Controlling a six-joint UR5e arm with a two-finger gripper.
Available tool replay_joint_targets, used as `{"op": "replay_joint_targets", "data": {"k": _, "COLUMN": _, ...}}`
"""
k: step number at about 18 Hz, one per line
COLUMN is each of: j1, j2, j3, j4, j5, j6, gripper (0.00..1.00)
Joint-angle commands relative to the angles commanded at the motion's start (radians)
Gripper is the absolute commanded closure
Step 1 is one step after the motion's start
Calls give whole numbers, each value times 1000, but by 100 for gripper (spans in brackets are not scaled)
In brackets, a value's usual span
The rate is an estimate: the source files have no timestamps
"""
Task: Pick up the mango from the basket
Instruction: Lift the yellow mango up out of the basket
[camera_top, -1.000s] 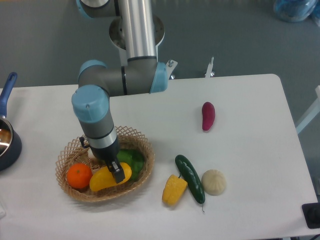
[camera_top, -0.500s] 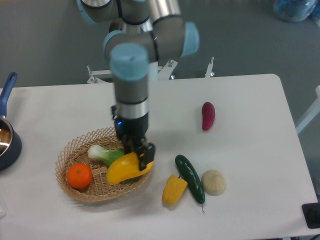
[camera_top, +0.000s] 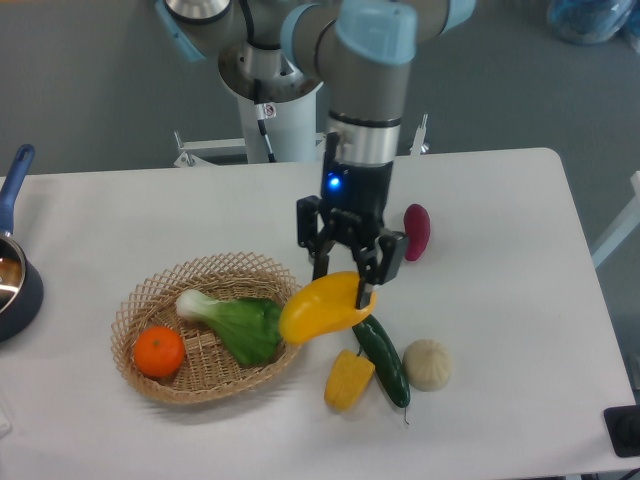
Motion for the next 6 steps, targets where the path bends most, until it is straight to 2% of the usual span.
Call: {"op": "replay_joint_targets", "data": {"k": 6, "j1": 22, "j2": -2, "j3": 8, "j4": 2, "j5": -2, "j6": 3, "gripper": 45}}
